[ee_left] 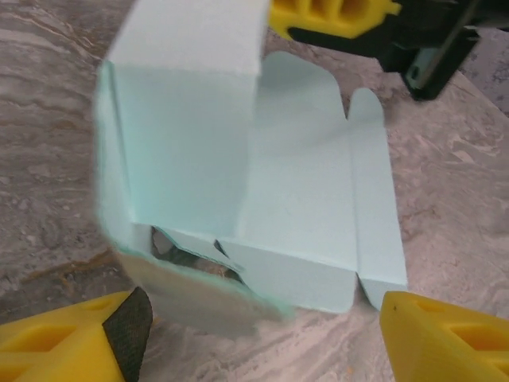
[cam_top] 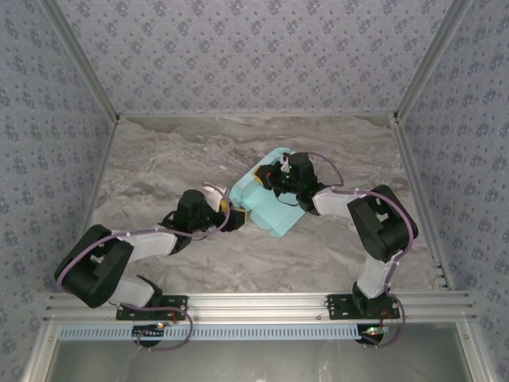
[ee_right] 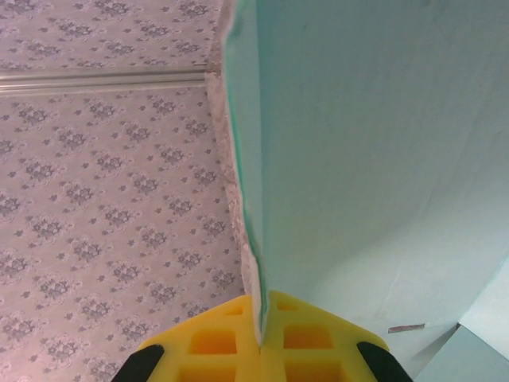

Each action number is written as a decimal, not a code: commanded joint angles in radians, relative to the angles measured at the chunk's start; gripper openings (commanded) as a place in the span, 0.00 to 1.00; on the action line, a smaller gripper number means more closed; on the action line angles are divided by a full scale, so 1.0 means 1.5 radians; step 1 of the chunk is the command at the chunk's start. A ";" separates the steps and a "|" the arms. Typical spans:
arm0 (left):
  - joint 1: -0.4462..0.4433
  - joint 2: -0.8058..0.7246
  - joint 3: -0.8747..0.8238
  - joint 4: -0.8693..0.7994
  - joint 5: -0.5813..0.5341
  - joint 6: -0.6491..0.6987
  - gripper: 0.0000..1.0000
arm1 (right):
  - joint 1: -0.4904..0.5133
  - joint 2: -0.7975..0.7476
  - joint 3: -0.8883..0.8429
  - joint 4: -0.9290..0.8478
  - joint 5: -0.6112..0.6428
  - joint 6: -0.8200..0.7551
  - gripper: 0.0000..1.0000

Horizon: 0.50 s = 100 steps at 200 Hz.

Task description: Fold the paper box

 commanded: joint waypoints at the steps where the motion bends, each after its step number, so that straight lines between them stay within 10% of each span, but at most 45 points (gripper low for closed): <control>1: -0.004 -0.017 -0.024 0.049 0.020 0.013 0.78 | -0.010 0.024 -0.010 0.078 -0.032 0.002 0.00; 42: -0.010 -0.073 -0.081 0.059 -0.088 -0.021 0.99 | -0.030 0.054 -0.012 0.097 -0.069 -0.015 0.00; 77: -0.022 -0.096 -0.084 -0.019 -0.279 -0.052 0.98 | -0.034 0.075 -0.020 0.130 -0.082 -0.002 0.00; 100: -0.024 -0.072 -0.095 0.052 -0.262 0.010 0.95 | -0.033 0.074 -0.019 0.131 -0.088 -0.005 0.00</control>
